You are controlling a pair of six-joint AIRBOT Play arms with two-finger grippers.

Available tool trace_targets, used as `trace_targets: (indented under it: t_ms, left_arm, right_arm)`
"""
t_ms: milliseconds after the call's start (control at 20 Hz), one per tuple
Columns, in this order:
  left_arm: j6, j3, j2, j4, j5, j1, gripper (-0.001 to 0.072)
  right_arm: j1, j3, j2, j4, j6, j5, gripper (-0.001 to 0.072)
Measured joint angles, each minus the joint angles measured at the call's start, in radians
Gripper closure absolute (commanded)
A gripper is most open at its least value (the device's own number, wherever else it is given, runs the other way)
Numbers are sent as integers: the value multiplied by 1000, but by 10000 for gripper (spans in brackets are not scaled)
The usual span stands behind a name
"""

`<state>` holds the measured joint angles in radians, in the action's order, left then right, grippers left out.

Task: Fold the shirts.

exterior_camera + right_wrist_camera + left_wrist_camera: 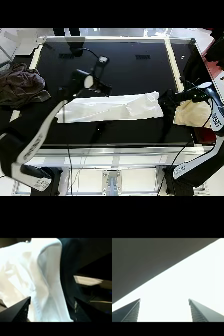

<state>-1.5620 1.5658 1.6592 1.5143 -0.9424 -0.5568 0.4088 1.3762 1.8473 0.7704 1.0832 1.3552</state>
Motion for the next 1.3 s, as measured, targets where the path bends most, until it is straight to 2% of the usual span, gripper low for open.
trace_targets:
  t_ms: [150, 350, 400, 450, 500, 550, 600, 650, 700, 800, 1000, 1300]
  left_arm:
    - [22, 68, 79, -3, -87, -15, 18]
    - [43, 99, 117, -20, -130, -26, 18]
    - [44, 102, 122, -22, -137, -27, 17]
    - [45, 104, 127, -23, -145, -27, 18]
    - [47, 106, 131, -24, -152, -27, 33]
    - [48, 107, 135, -26, -155, -28, 142]
    - [48, 108, 138, -25, -161, -29, 358]
    - [49, 108, 143, -27, -162, -29, 617]
    - [51, 109, 150, -27, -165, -29, 697]
    - [54, 110, 165, -32, -167, -29, 696]
    - [92, 110, 207, -87, -168, -29, 696]
    - [178, 110, 253, -213, -130, -29, 696]
  right_arm:
    - [-13, -6, 44, -47, -27, 33, 82]
    - [-73, -10, 68, -81, -53, 58, 84]
    - [-94, -11, 72, -90, -61, 59, 113]
    - [-113, -11, 73, -101, -70, 63, 279]
    - [-131, -11, 76, -108, -79, 61, 538]
    - [-147, -11, 77, -130, -86, 73, 684]
    - [-159, -11, 76, -165, -90, 89, 690]
    - [-168, -11, 74, -188, -96, 97, 691]
    - [-174, -10, 70, -212, -98, 116, 691]
    - [-182, 3, 48, -254, -96, 156, 691]
    - [-208, 69, -39, -286, -17, 208, 692]
    - [-355, 283, -138, -237, 136, 204, 692]
